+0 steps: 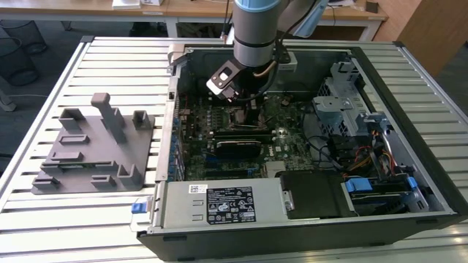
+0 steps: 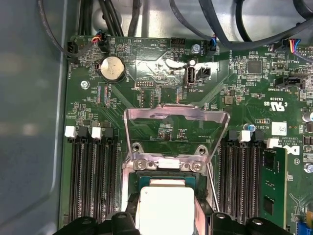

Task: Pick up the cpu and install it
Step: 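Place the cpu into insertion slot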

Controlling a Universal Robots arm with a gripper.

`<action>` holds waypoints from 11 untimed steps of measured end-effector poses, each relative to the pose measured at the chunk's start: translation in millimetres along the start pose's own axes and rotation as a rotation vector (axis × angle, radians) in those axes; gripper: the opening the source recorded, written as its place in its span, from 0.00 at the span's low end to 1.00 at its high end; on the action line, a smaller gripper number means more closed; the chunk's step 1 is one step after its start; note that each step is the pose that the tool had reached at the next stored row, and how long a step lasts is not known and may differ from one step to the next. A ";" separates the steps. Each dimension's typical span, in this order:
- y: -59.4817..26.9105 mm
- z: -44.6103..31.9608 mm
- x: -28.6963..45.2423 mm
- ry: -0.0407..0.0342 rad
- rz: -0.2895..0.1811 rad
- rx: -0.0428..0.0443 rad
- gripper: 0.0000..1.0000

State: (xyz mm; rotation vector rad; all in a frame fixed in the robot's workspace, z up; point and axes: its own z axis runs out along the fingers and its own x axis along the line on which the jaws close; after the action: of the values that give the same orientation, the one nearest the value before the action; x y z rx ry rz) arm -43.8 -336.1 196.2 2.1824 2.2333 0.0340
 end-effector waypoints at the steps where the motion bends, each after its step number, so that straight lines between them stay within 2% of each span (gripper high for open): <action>1: 0.0 0.4 0.0 0.0000 0.000 0.0000 0.53; 11: -0.1 1.5 0.0 -0.0001 0.000 0.0001 0.53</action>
State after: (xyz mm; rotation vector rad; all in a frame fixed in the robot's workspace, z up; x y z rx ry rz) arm -43.8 -336.1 194.7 2.1824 2.2333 0.0338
